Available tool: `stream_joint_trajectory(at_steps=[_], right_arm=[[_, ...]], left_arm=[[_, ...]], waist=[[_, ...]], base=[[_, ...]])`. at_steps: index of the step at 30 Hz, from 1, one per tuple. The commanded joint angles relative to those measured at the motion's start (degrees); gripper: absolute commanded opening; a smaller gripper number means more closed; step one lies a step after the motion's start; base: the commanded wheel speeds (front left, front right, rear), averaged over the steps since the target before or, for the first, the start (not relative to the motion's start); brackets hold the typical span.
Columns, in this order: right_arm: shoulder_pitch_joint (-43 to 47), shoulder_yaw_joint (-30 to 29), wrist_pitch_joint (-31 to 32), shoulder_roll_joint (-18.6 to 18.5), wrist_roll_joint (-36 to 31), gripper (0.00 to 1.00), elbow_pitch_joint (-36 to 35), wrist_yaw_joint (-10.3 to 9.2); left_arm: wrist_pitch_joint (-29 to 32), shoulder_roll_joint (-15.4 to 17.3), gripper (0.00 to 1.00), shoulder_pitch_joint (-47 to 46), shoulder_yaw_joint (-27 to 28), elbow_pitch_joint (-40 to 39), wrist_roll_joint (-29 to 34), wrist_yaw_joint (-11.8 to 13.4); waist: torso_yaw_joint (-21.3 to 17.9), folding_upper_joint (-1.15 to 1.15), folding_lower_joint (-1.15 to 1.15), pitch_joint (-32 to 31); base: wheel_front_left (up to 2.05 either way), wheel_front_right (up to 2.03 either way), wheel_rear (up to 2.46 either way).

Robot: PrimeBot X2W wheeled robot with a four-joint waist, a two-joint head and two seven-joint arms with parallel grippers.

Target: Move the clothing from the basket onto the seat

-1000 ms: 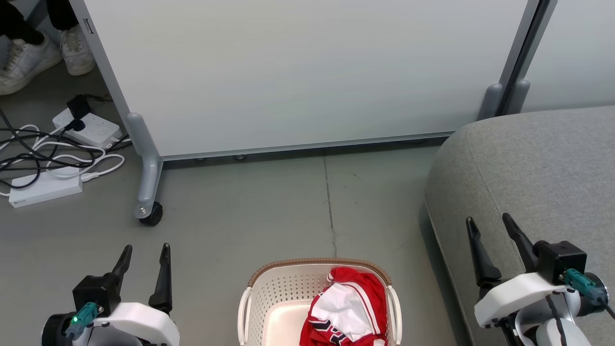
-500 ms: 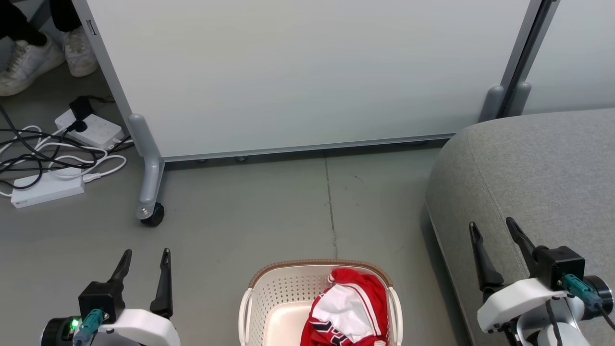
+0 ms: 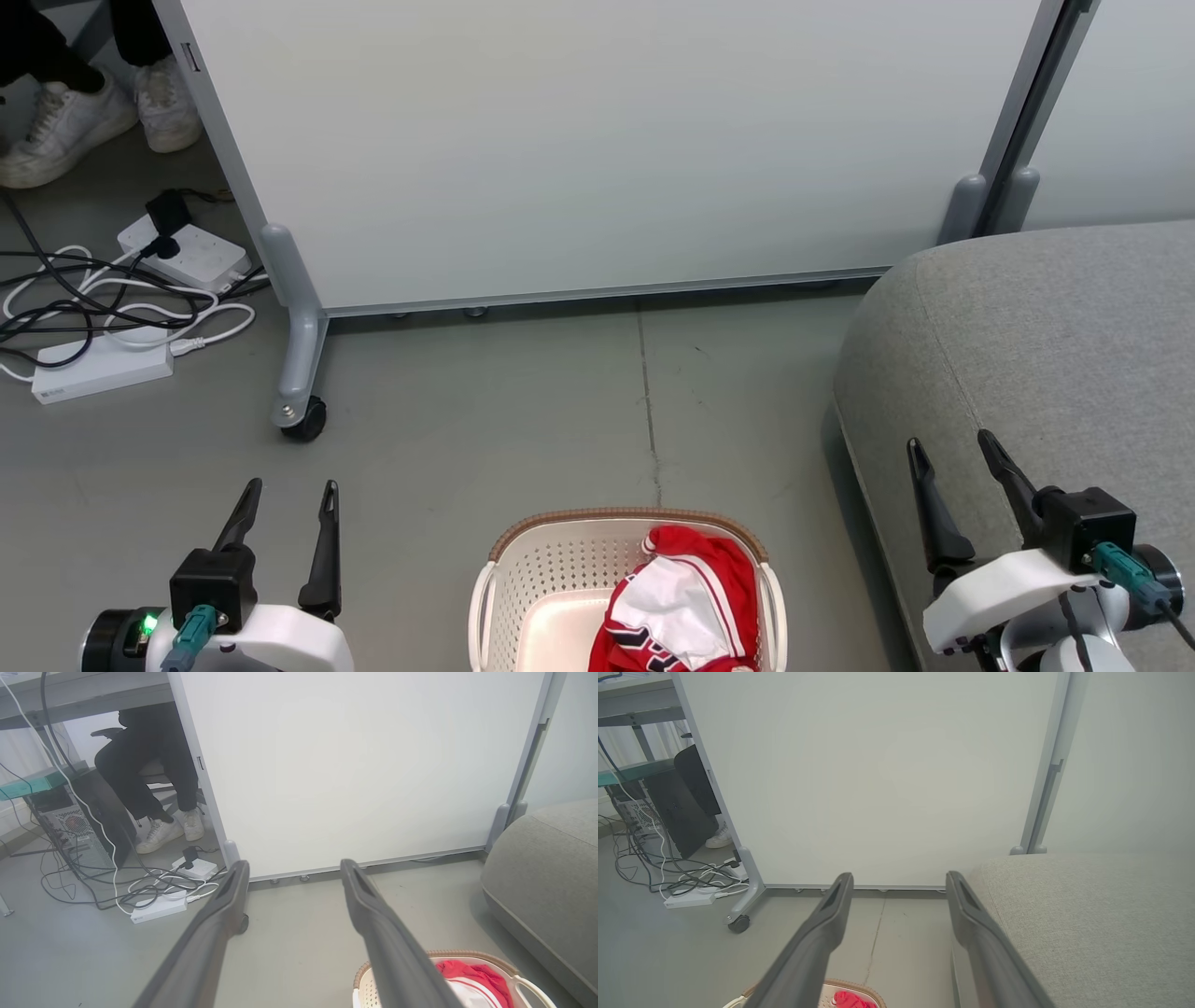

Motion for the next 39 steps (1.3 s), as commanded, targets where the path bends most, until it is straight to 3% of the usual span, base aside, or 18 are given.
stream_joint_trajectory(at_steps=[1, 29, 39], right_arm=[[0.41, 0.16, -0.36, -0.2, 0.62, 1.0, 0.08, 0.13], [-0.3, 0.19, -0.28, -0.2, 0.54, 1.0, 0.34, 0.13], [-2.9, 0.35, 0.51, -0.21, 0.37, 1.0, -2.54, 0.13]], left_arm=[[-0.21, 0.28, 1.0, -0.02, -0.08, -0.31, 0.12, 0.43], [0.1, 1.29, 1.0, -0.63, -0.81, -0.99, -1.29, 1.36], [0.51, 0.64, 1.0, -6.26, -2.44, -1.84, -1.3, 0.1]], waist=[[0.1, 0.0, 0.0, 0.04], [0.62, 0.0, 0.0, 1.06], [-2.32, 0.0, 0.0, 6.9]], base=[[0.0, 0.0, 0.0], [0.0, 0.0, 0.0], [0.0, 0.0, 0.0]])
